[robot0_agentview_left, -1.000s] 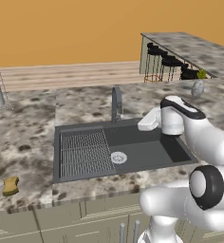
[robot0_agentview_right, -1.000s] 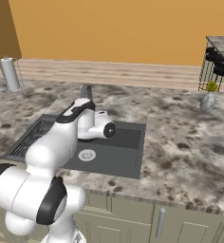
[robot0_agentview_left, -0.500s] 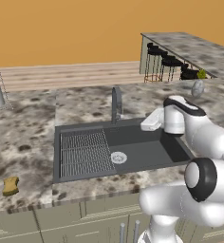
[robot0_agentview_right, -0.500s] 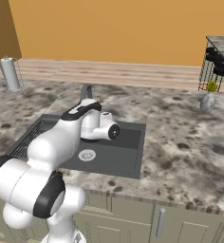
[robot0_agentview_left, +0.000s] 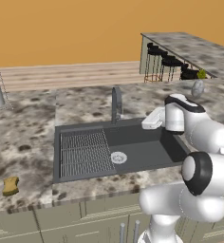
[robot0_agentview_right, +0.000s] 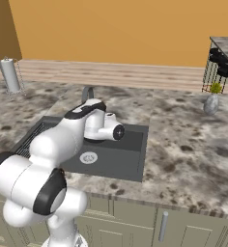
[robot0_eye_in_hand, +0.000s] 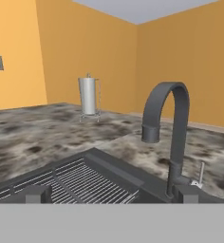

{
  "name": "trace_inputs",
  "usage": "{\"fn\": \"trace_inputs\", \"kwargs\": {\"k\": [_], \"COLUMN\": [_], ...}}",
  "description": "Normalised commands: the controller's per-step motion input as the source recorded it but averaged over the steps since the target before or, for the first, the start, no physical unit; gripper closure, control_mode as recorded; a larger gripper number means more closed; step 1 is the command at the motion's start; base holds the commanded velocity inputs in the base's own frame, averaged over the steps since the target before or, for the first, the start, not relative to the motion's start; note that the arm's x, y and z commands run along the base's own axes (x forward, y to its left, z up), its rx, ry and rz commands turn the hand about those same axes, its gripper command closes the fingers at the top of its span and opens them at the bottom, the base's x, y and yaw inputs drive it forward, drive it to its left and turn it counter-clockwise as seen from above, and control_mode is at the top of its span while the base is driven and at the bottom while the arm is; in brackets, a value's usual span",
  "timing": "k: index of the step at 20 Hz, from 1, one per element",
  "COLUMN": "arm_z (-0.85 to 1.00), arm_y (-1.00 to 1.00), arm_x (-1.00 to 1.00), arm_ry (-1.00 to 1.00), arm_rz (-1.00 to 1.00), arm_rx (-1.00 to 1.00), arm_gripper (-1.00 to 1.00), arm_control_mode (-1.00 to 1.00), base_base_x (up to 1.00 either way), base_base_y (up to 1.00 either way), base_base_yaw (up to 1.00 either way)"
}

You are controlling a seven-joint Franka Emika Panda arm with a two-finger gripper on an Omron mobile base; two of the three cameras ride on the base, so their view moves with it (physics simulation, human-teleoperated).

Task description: Soak the sponge with water for a few seconds and then drop it inside the sink.

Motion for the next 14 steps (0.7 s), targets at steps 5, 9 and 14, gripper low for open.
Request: {"fn": "trace_inputs", "kwargs": {"k": [5, 9, 14], "arm_z": [0.0, 0.0, 0.0], "arm_y": [0.0, 0.03, 0.09], "arm_x": [0.01, 0.14, 0.18], "arm_ry": [0.0, 0.0, 0.0], "arm_rz": [0.0, 0.0, 0.0], "arm_rx": [0.0, 0.0, 0.0], "arm_gripper": [-1.0, -1.0, -1.0], "arm_control_mode": [-1.0, -1.0, -1.0], "base_base_x": [0.0, 0.0, 0.0], "base_base_y": [0.0, 0.0, 0.0], "base_base_yaw": [0.0, 0.0, 0.0]}}
